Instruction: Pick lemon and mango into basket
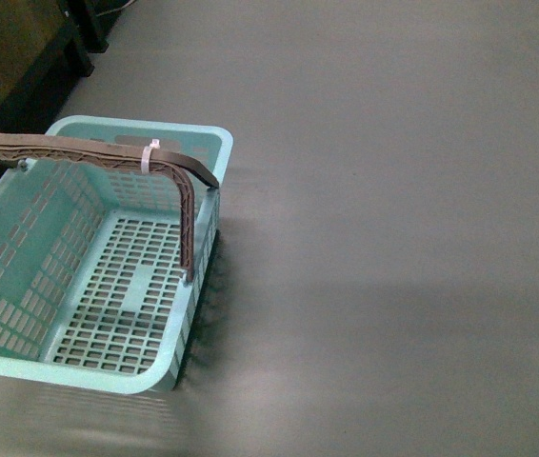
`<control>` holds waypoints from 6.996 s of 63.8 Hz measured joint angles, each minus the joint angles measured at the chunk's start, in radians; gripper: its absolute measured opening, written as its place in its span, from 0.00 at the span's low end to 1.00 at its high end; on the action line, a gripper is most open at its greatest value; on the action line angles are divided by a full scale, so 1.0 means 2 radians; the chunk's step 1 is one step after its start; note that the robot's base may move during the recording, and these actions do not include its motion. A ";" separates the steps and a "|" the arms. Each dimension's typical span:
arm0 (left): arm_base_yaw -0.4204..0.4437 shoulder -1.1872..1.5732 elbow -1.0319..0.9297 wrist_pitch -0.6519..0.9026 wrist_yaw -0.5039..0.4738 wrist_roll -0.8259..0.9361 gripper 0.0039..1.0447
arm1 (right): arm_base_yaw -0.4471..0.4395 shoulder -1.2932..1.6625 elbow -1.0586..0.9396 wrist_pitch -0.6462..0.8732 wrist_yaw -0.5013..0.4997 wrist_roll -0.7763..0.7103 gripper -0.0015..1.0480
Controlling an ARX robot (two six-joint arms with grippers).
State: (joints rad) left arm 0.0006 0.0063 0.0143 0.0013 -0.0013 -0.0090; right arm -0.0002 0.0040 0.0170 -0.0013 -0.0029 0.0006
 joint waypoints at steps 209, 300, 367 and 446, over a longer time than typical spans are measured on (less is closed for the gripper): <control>-0.034 0.481 0.390 -0.105 -0.039 -0.753 0.13 | 0.000 0.000 0.000 0.000 0.002 0.000 0.92; -0.034 0.481 0.392 -0.106 -0.040 -0.753 0.13 | 0.000 0.000 0.000 0.000 0.002 0.000 0.92; -0.034 0.481 0.394 -0.106 -0.040 -0.753 0.13 | 0.000 0.000 0.000 0.000 0.002 0.000 0.92; -0.035 0.481 0.394 -0.106 -0.040 -0.753 0.13 | 0.000 -0.001 0.000 0.000 0.002 0.000 0.92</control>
State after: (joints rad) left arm -0.0689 0.9688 0.8028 -0.2111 -0.0807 -1.5158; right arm -0.0002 0.0029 0.0170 -0.0010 0.0006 0.0002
